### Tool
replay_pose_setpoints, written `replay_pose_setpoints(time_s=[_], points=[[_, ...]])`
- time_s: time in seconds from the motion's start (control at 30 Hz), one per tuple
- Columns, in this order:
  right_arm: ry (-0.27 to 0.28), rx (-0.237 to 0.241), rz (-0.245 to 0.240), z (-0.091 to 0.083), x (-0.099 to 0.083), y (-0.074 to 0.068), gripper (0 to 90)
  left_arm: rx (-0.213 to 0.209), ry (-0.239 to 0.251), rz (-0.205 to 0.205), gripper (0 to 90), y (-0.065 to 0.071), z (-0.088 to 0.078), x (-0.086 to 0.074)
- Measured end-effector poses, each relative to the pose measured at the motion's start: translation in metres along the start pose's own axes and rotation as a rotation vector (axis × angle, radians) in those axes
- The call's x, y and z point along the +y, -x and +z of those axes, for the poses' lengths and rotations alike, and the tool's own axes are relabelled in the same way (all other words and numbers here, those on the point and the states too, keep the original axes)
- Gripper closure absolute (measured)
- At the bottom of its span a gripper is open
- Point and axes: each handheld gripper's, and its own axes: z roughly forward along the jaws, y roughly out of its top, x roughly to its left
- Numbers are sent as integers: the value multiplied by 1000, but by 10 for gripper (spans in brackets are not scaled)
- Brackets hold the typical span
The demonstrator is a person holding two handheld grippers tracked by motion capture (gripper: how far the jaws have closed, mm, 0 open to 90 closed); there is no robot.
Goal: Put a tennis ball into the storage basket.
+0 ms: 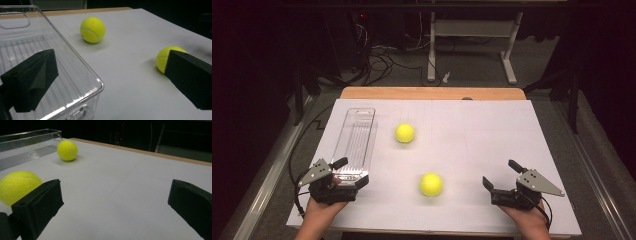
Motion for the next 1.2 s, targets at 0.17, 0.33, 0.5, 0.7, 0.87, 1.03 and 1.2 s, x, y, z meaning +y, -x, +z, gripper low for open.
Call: replay_pose_setpoints(time_s=[0.17, 0.33, 0.5, 0.7, 0.87, 1.03, 1.2], points=[[4, -4, 3, -1, 0, 1, 1, -4, -6, 1, 2, 0, 1, 0], [5, -3, 4, -2, 0, 1, 1, -1, -2, 0, 3, 0, 1, 0], [6, -5, 3, -2, 0, 1, 1, -1, 3, -5, 2, -1, 0, 0], [3, -2, -6, -1, 0, 0, 1, -14, 9, -16, 2, -1, 0, 1], [3, -3, -10, 0, 0, -1, 1, -19, 11, -24, 3, -2, 0, 1], [0, -2, -7, 0, 0, 0, 1, -22, 14, -22, 2, -2, 0, 1], [-1, 0, -8, 0, 0, -1, 1, -18, 28, -23, 2, -3, -2, 1]])
